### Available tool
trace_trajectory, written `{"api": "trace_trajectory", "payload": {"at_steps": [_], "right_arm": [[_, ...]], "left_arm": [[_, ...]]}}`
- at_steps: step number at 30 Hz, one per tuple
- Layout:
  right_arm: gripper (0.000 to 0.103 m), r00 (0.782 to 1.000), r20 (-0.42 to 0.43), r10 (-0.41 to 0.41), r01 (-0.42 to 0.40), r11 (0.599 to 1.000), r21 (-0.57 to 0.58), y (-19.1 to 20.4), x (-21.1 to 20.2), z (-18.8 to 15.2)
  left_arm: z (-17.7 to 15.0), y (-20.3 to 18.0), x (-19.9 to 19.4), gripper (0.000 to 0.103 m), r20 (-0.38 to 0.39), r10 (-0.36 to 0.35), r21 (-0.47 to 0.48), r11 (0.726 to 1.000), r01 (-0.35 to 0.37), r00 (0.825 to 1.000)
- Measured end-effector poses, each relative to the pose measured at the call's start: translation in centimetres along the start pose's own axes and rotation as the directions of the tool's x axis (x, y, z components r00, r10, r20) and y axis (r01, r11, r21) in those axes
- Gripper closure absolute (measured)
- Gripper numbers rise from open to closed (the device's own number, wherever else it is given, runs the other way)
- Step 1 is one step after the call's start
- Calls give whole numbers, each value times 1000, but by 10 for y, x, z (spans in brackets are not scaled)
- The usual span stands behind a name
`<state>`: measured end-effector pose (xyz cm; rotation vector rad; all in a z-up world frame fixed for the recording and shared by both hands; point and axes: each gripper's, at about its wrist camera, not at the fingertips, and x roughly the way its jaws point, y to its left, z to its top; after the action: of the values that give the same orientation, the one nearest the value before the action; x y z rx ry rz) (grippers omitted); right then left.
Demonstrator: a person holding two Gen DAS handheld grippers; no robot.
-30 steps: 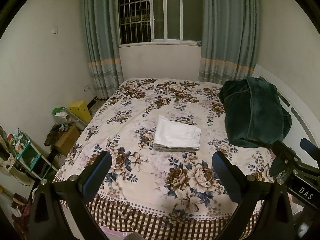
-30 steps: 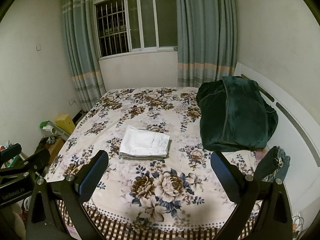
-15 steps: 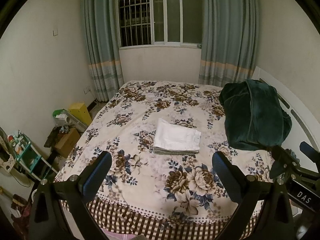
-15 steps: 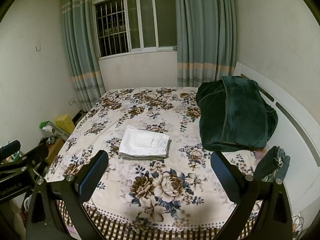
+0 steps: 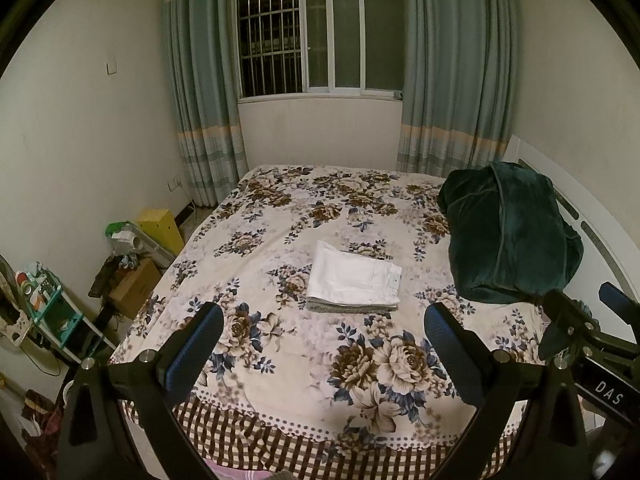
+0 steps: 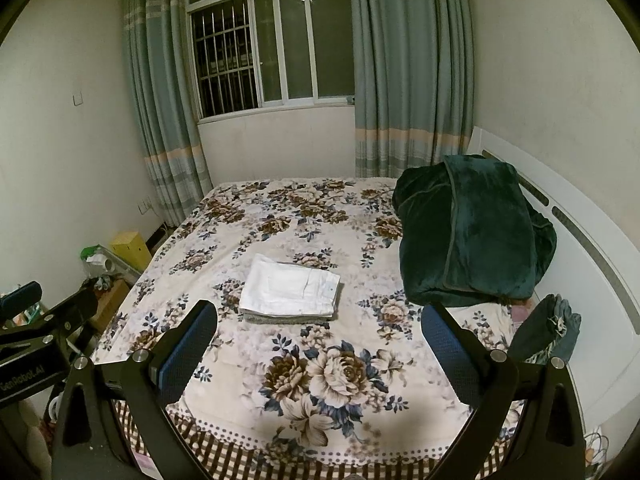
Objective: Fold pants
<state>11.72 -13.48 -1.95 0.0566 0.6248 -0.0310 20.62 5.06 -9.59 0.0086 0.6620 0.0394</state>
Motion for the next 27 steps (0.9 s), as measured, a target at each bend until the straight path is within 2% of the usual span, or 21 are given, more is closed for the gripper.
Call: {"api": "trace_trajectory", "payload": {"at_steps": [27], "right_arm": [[0,1000,3,-3,3,1000,5,2,-1,-4]], "left_arm": [[3,-1,0,0,3,1,-3,1000,-1,1000]]}}
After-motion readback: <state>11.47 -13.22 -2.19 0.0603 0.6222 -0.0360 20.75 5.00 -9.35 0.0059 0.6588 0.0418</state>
